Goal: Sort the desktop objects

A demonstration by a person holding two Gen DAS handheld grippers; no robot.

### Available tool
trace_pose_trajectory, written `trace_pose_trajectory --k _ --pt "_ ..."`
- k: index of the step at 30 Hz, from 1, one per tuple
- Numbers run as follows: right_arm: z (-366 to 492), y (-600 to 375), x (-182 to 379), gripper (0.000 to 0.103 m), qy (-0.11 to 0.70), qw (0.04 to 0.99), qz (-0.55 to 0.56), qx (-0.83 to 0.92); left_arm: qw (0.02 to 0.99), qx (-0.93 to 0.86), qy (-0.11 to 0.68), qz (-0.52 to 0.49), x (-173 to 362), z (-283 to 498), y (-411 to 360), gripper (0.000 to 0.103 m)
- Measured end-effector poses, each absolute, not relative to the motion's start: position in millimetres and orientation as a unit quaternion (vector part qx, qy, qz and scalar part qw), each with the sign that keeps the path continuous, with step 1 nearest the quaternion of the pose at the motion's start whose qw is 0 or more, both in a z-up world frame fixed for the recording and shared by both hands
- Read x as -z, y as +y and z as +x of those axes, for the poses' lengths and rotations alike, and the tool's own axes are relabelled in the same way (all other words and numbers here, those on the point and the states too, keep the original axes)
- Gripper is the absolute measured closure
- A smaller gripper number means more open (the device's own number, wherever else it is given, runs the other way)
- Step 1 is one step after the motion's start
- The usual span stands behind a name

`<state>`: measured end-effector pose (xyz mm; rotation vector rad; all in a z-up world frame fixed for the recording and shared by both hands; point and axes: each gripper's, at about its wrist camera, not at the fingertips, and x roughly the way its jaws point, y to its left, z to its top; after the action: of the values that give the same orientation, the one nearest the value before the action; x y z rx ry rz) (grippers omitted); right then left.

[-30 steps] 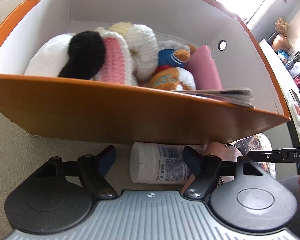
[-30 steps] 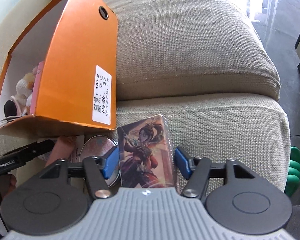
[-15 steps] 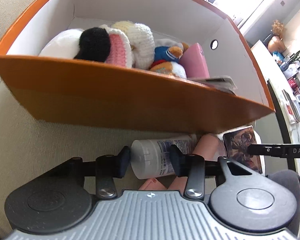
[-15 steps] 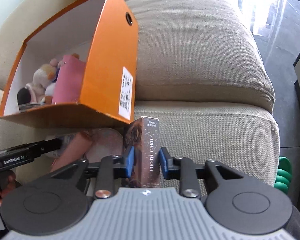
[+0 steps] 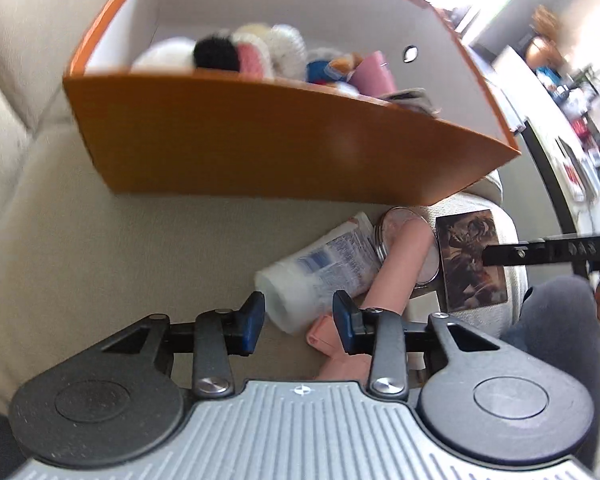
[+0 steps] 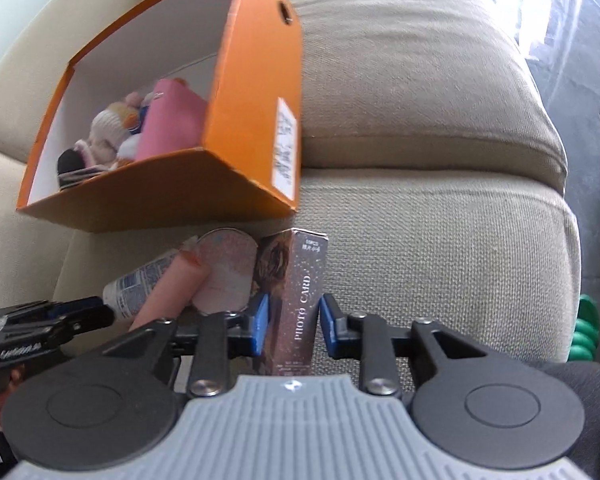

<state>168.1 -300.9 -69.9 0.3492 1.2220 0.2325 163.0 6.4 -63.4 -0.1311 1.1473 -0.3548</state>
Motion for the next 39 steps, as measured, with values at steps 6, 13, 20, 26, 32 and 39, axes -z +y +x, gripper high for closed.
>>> trace_pose_trajectory --k 6,13,20,26,32,39 --pt "172 -311 85 0.062 0.579 0.785 0.197 -0.099 0.837 0.225 0.496 0.053 41 156 -18 0.052" --pt "178 -317 99 0.051 0.583 0.772 0.233 -0.099 0.808 0.267 0.496 0.169 58 172 -49 0.050" --pt "178 -323 107 0.044 0.580 0.765 0.255 -0.114 0.785 0.281 0.533 0.145 81 192 -54 0.036" --pt "181 -317 107 0.046 0.573 0.771 0.248 -0.121 0.781 0.284 0.539 0.135 91 195 -63 0.032" --pt "172 -328 91 0.071 0.560 0.778 0.258 -0.123 0.799 0.264 0.534 0.088 79 195 -50 0.076" --pt "160 -298 55 0.079 0.541 0.801 0.204 -0.158 0.809 0.275 0.518 0.040 61 176 -27 0.100"
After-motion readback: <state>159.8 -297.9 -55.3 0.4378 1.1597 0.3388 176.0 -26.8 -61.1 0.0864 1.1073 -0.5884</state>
